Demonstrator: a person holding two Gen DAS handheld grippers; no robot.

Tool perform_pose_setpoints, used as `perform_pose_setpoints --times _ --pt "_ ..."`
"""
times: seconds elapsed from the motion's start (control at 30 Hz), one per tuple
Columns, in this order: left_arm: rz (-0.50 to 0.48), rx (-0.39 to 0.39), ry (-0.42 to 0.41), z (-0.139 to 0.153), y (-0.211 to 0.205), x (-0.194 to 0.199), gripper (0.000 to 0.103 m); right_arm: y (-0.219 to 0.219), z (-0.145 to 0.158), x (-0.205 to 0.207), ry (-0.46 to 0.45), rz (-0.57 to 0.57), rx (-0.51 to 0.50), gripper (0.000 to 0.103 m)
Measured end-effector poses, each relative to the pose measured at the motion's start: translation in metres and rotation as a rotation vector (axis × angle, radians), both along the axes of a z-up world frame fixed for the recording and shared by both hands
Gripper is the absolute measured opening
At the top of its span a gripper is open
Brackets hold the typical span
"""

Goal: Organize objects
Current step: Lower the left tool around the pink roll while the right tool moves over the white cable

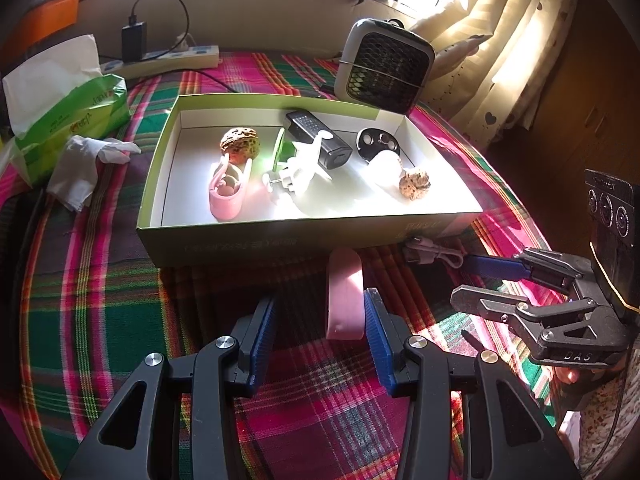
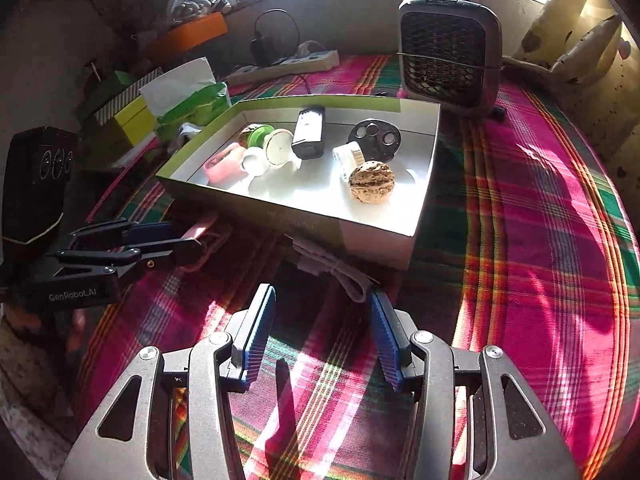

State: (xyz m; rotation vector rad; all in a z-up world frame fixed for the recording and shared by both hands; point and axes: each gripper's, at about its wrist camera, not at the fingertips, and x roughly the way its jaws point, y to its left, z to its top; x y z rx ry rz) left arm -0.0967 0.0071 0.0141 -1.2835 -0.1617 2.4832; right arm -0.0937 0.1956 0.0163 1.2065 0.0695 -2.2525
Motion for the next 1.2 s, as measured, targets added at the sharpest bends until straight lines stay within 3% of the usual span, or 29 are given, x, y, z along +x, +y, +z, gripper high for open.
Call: perform_pose_setpoints --times 0.1,0.27,0.43,0.73,1.2 --pt "0.002 0.002 -0.001 0.0 0.001 0.0 0.041 -0.009 0.001 0.007 0.024 0.046 0.035 0.048" --pt "0.006 0.004 -0.002 0.0 -0.001 0.0 0.041 -0.007 0.008 -0.002 0.064 -0.008 0.021 0.048" --pt "0.006 0.002 -0.001 0.0 -0.001 0.001 0.041 -0.023 0.003 -0.01 0.057 0.015 0.07 0.048" --pt "0.002 -0.001 -0.002 0.0 0.0 -0.002 0.041 -0.034 0.001 0.003 0.034 0.092 0.037 0.048" --pt "-0.003 -0.057 0.016 0.0 0.003 -0.002 0.041 -0.05 -0.003 0.0 0.108 0.014 0.186 0.048"
